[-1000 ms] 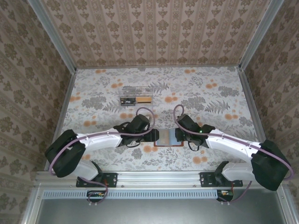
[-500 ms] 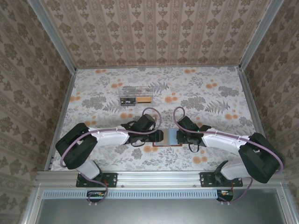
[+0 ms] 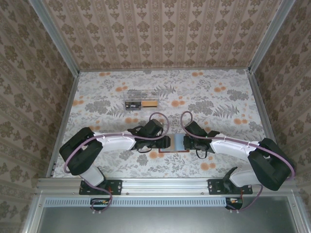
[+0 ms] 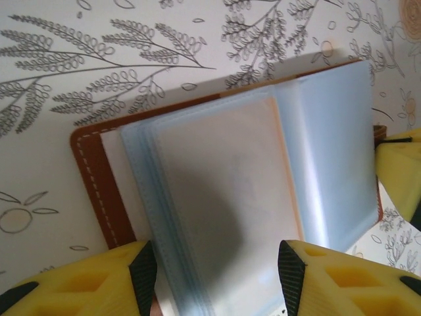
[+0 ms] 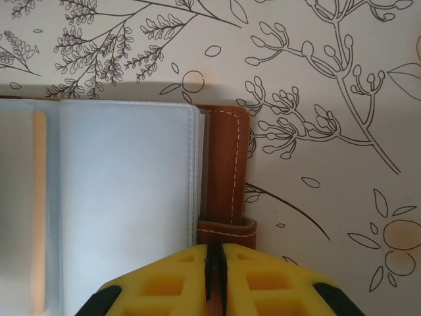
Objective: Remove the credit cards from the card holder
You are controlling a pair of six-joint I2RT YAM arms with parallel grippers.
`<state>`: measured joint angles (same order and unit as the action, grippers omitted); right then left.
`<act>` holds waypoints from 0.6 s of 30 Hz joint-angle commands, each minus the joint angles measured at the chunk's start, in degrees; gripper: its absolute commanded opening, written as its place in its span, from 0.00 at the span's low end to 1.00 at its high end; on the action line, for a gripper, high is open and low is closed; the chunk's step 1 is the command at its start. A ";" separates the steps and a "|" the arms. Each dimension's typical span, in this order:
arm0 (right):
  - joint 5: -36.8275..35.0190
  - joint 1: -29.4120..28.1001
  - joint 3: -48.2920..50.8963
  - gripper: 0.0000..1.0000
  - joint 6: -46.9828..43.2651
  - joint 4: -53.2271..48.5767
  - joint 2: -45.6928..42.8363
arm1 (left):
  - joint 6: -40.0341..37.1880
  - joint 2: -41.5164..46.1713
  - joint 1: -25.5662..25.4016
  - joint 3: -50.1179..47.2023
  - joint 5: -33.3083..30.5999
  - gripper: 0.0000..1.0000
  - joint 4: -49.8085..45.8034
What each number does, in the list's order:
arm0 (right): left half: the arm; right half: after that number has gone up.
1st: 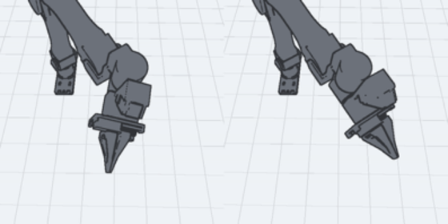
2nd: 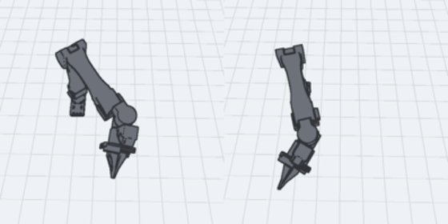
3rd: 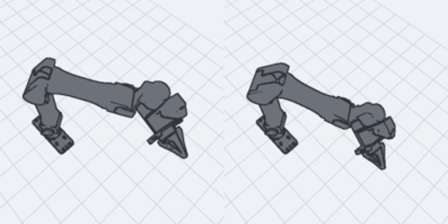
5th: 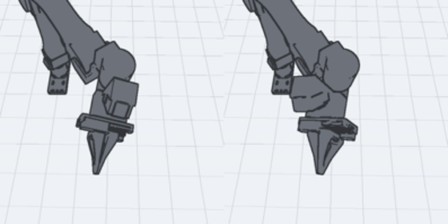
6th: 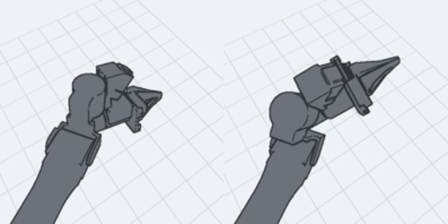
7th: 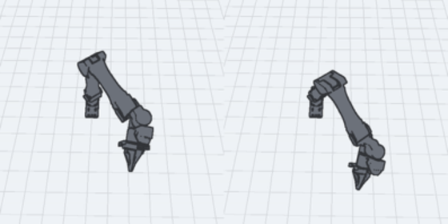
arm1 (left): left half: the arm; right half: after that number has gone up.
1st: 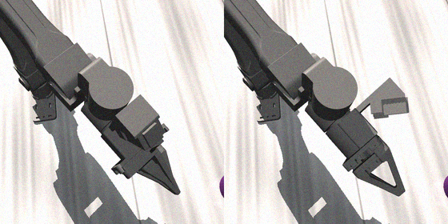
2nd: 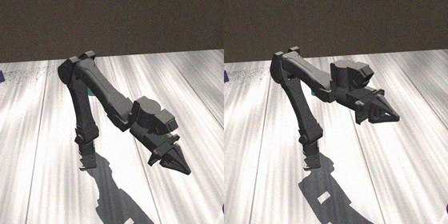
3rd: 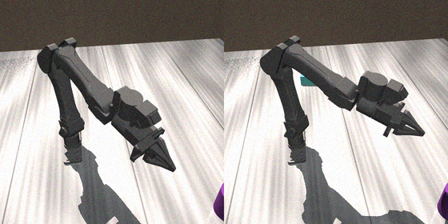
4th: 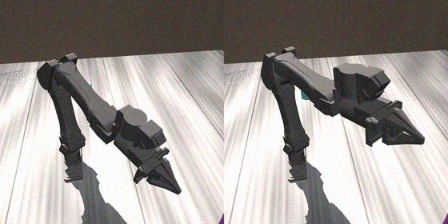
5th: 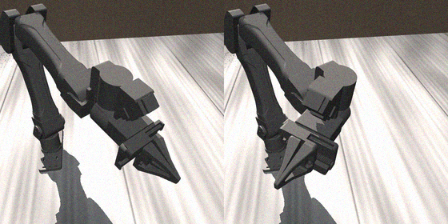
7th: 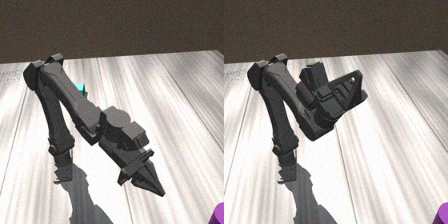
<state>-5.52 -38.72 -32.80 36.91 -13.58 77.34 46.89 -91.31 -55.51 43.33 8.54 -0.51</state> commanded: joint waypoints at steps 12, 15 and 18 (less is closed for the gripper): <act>1.15 0.12 2.03 0.16 1.77 -0.63 -1.60 | -0.35 1.97 -1.21 4.13 -4.77 0.51 -6.06; 1.12 0.13 2.04 0.16 1.77 -0.70 -1.91 | -0.58 3.64 -1.36 4.26 -6.63 0.52 -7.88; 1.17 0.12 1.99 0.16 1.85 -0.72 -2.13 | -0.35 4.56 -1.58 4.07 -5.92 0.52 -6.95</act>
<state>-5.50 -38.72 -31.73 37.80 -13.21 76.12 46.76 -88.88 -56.34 46.24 4.08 -5.89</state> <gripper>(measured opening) 0.162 0.520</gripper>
